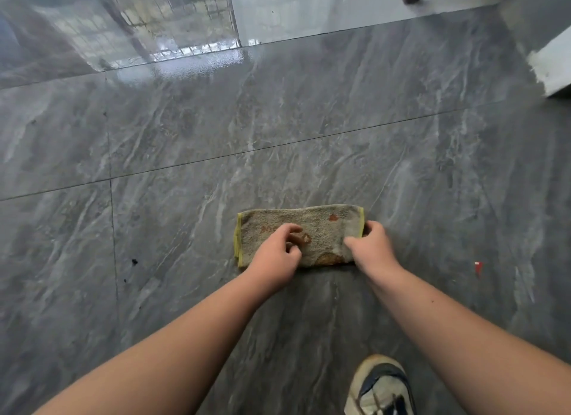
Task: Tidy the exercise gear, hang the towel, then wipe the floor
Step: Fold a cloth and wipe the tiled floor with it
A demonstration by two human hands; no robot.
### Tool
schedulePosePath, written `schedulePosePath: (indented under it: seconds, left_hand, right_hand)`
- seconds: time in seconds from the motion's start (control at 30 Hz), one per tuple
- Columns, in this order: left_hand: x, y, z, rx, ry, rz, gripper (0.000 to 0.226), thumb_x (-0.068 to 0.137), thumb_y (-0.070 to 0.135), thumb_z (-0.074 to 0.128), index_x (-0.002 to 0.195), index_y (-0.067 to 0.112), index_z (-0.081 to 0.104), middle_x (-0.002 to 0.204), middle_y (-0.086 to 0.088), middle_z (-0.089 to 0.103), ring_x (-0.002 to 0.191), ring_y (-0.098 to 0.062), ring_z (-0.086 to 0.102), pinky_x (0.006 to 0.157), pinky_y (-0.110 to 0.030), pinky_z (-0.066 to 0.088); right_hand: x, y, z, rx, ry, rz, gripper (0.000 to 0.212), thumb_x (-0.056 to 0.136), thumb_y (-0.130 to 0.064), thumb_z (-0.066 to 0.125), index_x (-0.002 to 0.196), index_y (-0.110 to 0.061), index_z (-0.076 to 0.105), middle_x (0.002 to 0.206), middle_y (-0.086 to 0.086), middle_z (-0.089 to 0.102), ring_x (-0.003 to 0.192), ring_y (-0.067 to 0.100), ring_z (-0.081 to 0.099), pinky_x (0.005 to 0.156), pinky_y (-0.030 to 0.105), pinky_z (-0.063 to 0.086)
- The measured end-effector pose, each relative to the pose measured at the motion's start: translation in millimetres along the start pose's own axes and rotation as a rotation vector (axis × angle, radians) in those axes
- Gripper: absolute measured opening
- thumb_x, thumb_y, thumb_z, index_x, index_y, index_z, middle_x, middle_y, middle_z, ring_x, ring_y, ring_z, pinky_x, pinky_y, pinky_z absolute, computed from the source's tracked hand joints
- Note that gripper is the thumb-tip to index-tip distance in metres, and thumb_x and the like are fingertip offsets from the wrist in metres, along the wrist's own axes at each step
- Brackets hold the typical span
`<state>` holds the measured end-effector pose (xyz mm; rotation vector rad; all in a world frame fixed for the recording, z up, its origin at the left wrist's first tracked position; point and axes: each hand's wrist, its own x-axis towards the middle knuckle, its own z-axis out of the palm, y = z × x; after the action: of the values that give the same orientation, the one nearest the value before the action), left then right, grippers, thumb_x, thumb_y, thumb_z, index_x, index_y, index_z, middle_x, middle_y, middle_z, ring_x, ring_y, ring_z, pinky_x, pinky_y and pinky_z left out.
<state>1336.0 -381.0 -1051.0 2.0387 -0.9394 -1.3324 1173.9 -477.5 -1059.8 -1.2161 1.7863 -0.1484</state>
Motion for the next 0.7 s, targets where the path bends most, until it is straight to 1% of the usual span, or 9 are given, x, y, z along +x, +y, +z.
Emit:
schedulePosePath:
  seconds: [0.1, 0.2, 0.27, 0.3, 0.37, 0.5, 0.57, 0.63, 0.7]
  left_hand:
    - [-1.5, -1.1, -11.6, -0.240, 0.037, -0.121, 0.037, 0.092, 0.000, 0.045, 0.102, 0.033, 0.056, 0.097, 0.003, 0.066, 0.085, -0.023, 0.067, 0.072, -0.038, 0.055]
    - [-6.5, -1.7, -29.0, -0.441, 0.061, -0.198, 0.034, 0.093, -0.005, 0.038, 0.104, 0.021, 0.057, 0.096, -0.005, 0.064, 0.077, -0.016, 0.061, 0.056, -0.024, 0.051]
    - [-11.6, -5.4, -41.9, -0.511, 0.079, -0.221, 0.033, 0.093, -0.006, 0.036, 0.105, 0.017, 0.056, 0.093, -0.005, 0.063, 0.076, -0.015, 0.059, 0.054, -0.021, 0.050]
    - [-14.6, -9.5, -47.6, -0.517, 0.089, -0.231, 0.032, 0.093, -0.006, 0.036, 0.105, 0.017, 0.056, 0.093, -0.004, 0.063, 0.075, -0.015, 0.059, 0.055, -0.021, 0.050]
    - [-21.4, -18.6, -57.7, -0.499, 0.112, -0.250, 0.032, 0.093, -0.005, 0.037, 0.106, 0.018, 0.055, 0.094, -0.003, 0.063, 0.075, -0.015, 0.060, 0.058, -0.023, 0.049]
    - [-31.3, -36.5, -73.2, -0.447, 0.146, -0.288, 0.032, 0.092, -0.004, 0.039, 0.101, 0.022, 0.055, 0.096, -0.006, 0.065, 0.073, -0.015, 0.062, 0.061, -0.029, 0.048]
    - [-34.5, -42.5, -79.2, -0.426, 0.154, -0.302, 0.031, 0.092, -0.004, 0.038, 0.104, 0.020, 0.054, 0.098, -0.007, 0.065, 0.072, -0.013, 0.062, 0.061, -0.029, 0.048]
    - [-35.7, -45.5, -84.5, -0.426, 0.165, -0.306, 0.031, 0.093, -0.004, 0.038, 0.103, 0.021, 0.053, 0.100, -0.007, 0.065, 0.074, -0.014, 0.063, 0.060, -0.028, 0.047]
    - [-33.8, -46.5, -88.8, -0.417, 0.159, -0.304, 0.030, 0.093, -0.003, 0.038, 0.103, 0.021, 0.053, 0.100, -0.007, 0.064, 0.077, -0.017, 0.063, 0.061, -0.028, 0.047]
  right_hand:
    - [-14.6, -15.9, 6.7, 0.265, -0.100, 0.049, 0.020, 0.080, 0.000, 0.060, 0.098, -0.004, 0.068, 0.096, 0.018, 0.072, 0.083, 0.029, 0.070, 0.077, 0.044, 0.058]
    - [-40.8, -34.1, 18.8, 0.345, -0.169, -0.074, 0.020, 0.076, -0.002, 0.057, 0.093, -0.005, 0.067, 0.093, 0.018, 0.073, 0.086, 0.031, 0.071, 0.074, 0.047, 0.058]
    - [-57.3, -43.6, 29.9, 0.258, -0.227, -0.251, 0.022, 0.077, 0.000, 0.058, 0.096, -0.010, 0.066, 0.088, 0.004, 0.072, 0.081, 0.013, 0.069, 0.076, 0.035, 0.055]
    - [-65.4, -47.9, 36.7, 0.200, -0.249, -0.329, 0.024, 0.079, 0.002, 0.059, 0.096, -0.015, 0.063, 0.085, -0.004, 0.070, 0.076, 0.000, 0.066, 0.074, 0.022, 0.053]
    - [-75.2, -50.7, 53.9, 0.083, -0.277, -0.422, 0.035, 0.082, 0.002, 0.063, 0.104, -0.025, 0.056, 0.082, -0.016, 0.062, 0.067, -0.009, 0.060, 0.068, 0.007, 0.045]
    - [-74.7, -46.3, 91.5, -0.047, -0.485, -0.368, 0.055, 0.087, -0.006, 0.066, 0.139, -0.013, 0.048, 0.090, -0.004, 0.060, 0.068, 0.006, 0.054, 0.072, 0.015, 0.047]
    - [-72.8, -42.4, 98.7, -0.103, -0.565, -0.370, 0.060, 0.089, -0.003, 0.063, 0.145, -0.010, 0.041, 0.098, -0.001, 0.061, 0.077, 0.010, 0.060, 0.081, 0.019, 0.050]
    - [-70.6, -39.1, 95.6, -0.017, -0.560, -0.377, 0.046, 0.091, 0.005, 0.055, 0.133, -0.013, 0.052, 0.099, 0.005, 0.062, 0.081, 0.015, 0.063, 0.087, 0.032, 0.053]
    - [-67.1, -37.3, 84.5, 0.067, -0.438, -0.393, 0.037, 0.092, 0.008, 0.051, 0.111, -0.022, 0.061, 0.094, 0.008, 0.064, 0.078, 0.016, 0.063, 0.082, 0.034, 0.055]
